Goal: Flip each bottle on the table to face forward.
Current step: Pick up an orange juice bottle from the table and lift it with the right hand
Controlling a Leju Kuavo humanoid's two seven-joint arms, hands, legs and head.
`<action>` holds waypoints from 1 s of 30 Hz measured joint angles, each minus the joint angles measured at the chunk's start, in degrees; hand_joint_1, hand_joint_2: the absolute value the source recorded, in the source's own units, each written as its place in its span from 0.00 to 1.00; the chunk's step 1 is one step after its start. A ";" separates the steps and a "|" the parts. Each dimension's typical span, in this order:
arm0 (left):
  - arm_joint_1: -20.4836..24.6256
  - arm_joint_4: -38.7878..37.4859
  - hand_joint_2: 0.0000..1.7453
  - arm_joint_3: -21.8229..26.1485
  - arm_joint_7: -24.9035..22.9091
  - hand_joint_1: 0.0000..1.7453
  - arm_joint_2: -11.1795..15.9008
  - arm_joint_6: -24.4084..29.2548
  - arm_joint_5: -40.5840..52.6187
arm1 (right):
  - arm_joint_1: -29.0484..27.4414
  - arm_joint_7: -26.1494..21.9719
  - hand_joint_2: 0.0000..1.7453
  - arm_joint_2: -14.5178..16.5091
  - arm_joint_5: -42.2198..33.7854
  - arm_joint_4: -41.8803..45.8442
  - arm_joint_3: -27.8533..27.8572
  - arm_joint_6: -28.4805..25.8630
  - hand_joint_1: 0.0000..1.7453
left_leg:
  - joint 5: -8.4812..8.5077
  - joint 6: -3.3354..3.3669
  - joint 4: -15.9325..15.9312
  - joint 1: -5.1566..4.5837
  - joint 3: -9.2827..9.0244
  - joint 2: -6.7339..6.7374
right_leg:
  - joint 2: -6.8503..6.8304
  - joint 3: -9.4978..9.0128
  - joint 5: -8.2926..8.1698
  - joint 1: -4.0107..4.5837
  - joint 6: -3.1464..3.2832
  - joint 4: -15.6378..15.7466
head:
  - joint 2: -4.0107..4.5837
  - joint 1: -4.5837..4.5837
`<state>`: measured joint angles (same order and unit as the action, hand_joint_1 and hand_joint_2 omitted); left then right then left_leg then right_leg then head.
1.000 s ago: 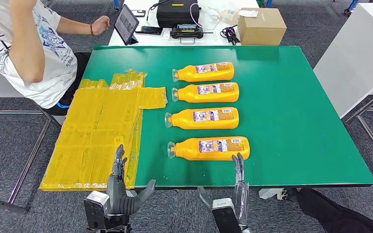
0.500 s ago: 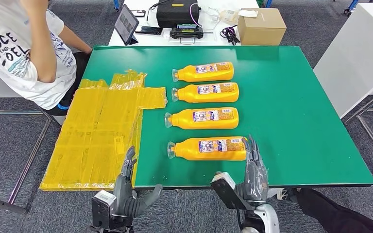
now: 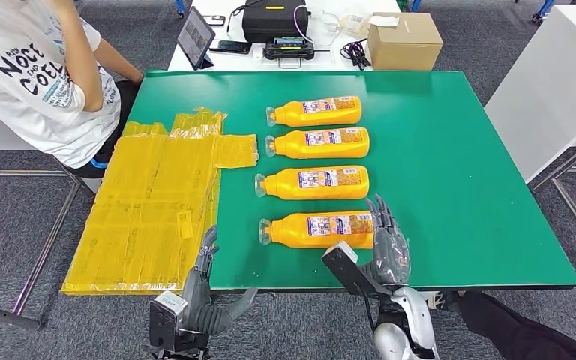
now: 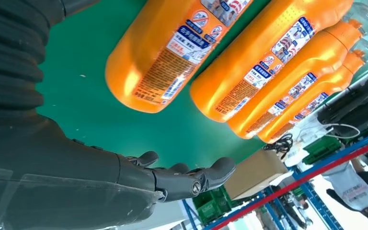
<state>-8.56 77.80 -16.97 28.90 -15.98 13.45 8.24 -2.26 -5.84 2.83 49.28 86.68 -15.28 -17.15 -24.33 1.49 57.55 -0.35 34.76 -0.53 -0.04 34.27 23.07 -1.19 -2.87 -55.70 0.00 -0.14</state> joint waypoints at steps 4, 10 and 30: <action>0.12 -0.28 1.00 0.01 -0.03 0.00 0.00 -0.13 0.03 | 1.31 0.26 1.00 -0.01 -0.13 -1.59 -0.01 0.89 0.00 | 0.00 0.00 0.00 0.00 0.01 0.00 | 0.00 0.01 0.00 0.00 0.00 -0.01 | 0.00 0.00; 1.02 -1.05 1.00 0.04 -0.24 0.00 0.00 -1.39 0.56 | 6.15 2.76 1.00 -0.68 -0.56 -7.51 -1.18 6.91 0.00 | 0.00 0.00 0.00 0.00 0.07 0.03 | 0.01 0.04 -0.01 0.00 0.00 -0.01 | 0.00 0.00; 2.80 -3.66 1.00 0.73 -0.62 0.00 -0.04 -3.18 1.86 | 24.22 5.97 1.00 -4.53 -3.86 -26.93 -8.94 18.83 0.00 | 0.06 0.06 0.03 -0.01 0.08 -0.02 | -0.01 0.02 -0.03 0.00 -0.02 -0.02 | 0.00 0.00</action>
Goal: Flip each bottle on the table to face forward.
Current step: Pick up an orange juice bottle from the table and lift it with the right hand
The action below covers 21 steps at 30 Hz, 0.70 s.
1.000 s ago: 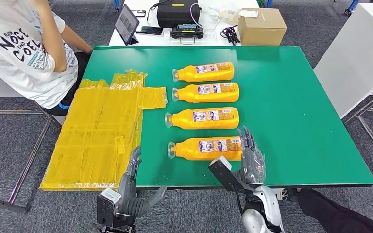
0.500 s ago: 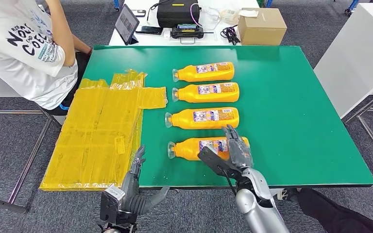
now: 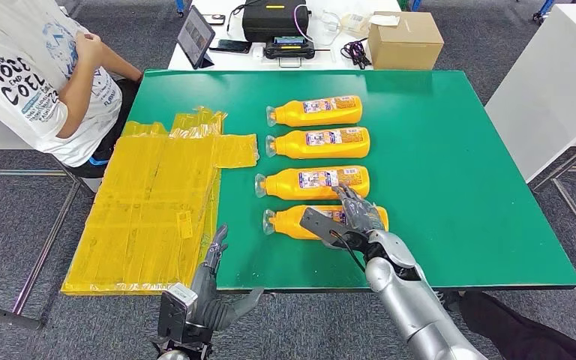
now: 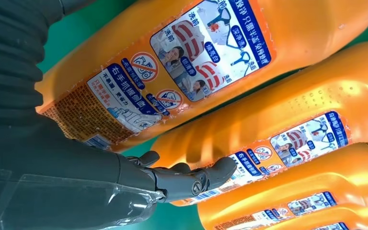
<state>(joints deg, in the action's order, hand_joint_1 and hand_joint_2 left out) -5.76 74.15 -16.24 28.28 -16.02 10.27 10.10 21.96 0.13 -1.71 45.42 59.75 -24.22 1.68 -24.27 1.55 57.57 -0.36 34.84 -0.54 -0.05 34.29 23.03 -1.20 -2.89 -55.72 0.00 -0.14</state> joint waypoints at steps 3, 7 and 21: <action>0.04 -0.16 1.00 0.19 0.01 0.00 0.00 0.00 0.05 | 0.73 0.02 1.00 -0.28 -0.11 -0.75 -0.60 0.21 0.00 | 0.00 0.00 0.00 0.00 0.00 0.00 | 0.00 0.00 0.00 0.00 0.00 0.00 | 0.00 -0.01; 0.11 -0.36 1.00 0.46 0.10 0.00 0.00 -0.12 0.28 | 3.26 -0.06 1.00 -1.02 -1.80 -2.34 -2.05 3.31 0.00 | 0.00 0.00 0.00 0.00 0.00 0.01 | 0.00 0.00 0.00 0.00 0.00 0.00 | 0.00 0.01; 1.29 -2.07 1.00 0.81 0.51 0.00 0.00 -0.02 -0.45 | 11.44 -3.68 1.00 -7.21 -12.87 -7.52 -8.59 15.50 0.01 | 0.01 0.02 0.04 -0.03 0.00 -0.01 | 0.00 -0.01 -0.02 -0.01 -0.02 0.00 | 0.00 0.00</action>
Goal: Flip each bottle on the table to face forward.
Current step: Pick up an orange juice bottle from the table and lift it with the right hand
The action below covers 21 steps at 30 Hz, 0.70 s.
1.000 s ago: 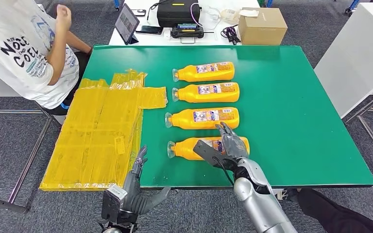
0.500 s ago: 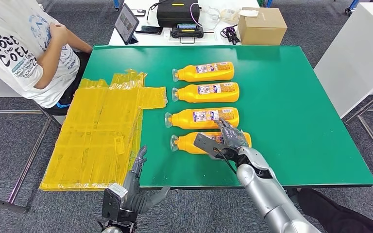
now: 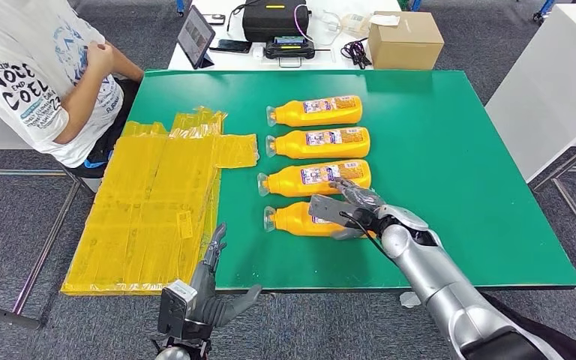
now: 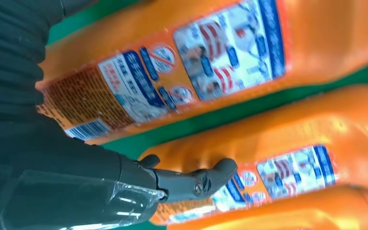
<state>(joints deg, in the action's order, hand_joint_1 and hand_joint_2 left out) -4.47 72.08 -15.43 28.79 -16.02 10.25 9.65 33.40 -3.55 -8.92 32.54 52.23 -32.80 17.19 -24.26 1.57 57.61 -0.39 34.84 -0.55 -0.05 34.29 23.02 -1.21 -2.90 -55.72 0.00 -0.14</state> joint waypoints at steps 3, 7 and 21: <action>0.34 -0.54 1.00 0.03 0.07 0.00 0.00 0.01 -0.37 | 1.15 -0.52 1.00 -1.59 -1.94 -0.56 -2.22 2.47 0.18 | 0.00 0.00 0.00 0.00 0.00 0.00 | 0.00 0.00 0.00 0.00 0.00 0.00 | 0.00 -0.01; 0.75 -1.26 1.00 -0.01 0.12 0.00 0.00 0.18 -0.90 | 3.00 -0.55 1.00 -4.29 -5.53 -0.86 -5.89 5.79 0.36 | 0.01 0.00 0.00 0.00 -0.01 -0.01 | 0.00 -0.01 -0.01 0.00 -0.01 0.00 | 0.00 0.00; 1.23 -2.98 1.00 -0.64 0.19 0.00 0.00 1.57 -2.67 | 7.12 1.59 1.00 -11.99 -13.33 0.32 -18.29 10.28 0.78 | 0.00 0.01 0.03 -0.02 -0.01 -0.01 | 0.00 -0.01 -0.02 -0.01 -0.03 0.00 | 0.00 -0.01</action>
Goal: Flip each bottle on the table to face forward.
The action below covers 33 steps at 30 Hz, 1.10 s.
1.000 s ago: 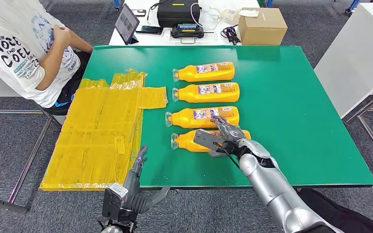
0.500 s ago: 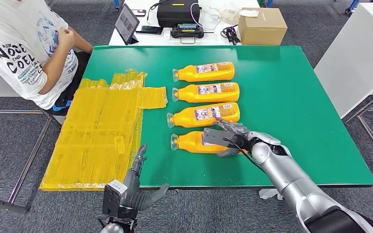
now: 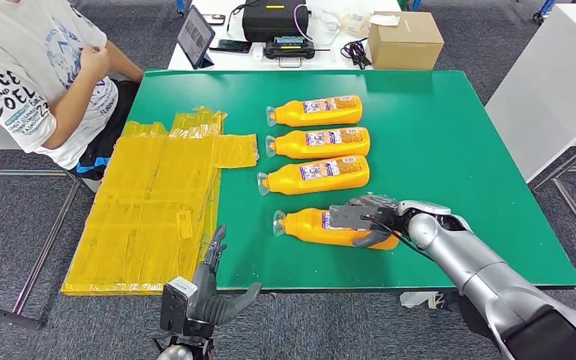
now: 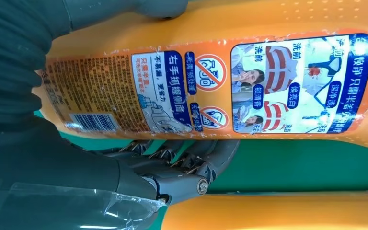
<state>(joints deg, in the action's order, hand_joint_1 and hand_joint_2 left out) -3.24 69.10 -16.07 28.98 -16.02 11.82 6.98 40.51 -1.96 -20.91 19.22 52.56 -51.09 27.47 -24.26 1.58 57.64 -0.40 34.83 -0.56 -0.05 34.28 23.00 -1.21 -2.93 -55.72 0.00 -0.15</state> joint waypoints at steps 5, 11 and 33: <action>0.09 -0.25 1.00 -0.13 -0.18 0.00 0.00 0.20 -0.29 | 0.83 0.45 1.00 -0.80 0.63 0.14 -2.64 0.00 0.80 | 0.00 0.00 0.00 0.00 -0.07 0.00 | 0.00 -0.05 0.00 0.00 0.00 0.00 | 0.00 0.00; 0.39 -0.62 1.00 -0.86 -0.75 0.00 0.01 0.61 -1.12 | 1.56 1.26 1.00 -0.44 3.16 -0.52 -6.88 -1.87 1.00 | -0.08 0.04 -0.02 0.00 -0.44 0.06 | 0.03 -0.38 0.02 0.00 0.02 0.03 | 0.00 0.01; -2.45 2.67 1.00 -0.70 0.31 0.00 0.61 2.49 -1.08 | -16.62 -4.11 1.00 4.46 7.86 12.23 12.95 -31.53 1.00 | -0.01 0.11 -0.06 0.02 -0.52 0.09 | 0.08 -0.50 -0.12 0.03 0.14 0.00 | 0.00 0.01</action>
<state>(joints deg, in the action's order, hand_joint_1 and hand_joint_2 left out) -5.69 71.77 -16.76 29.29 -15.41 14.31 5.90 23.89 -6.07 -16.45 27.08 64.79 -38.15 -4.06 -24.27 1.69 57.58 -0.39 34.31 -0.47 0.03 33.77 22.88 -1.19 -2.79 -55.72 0.00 -0.14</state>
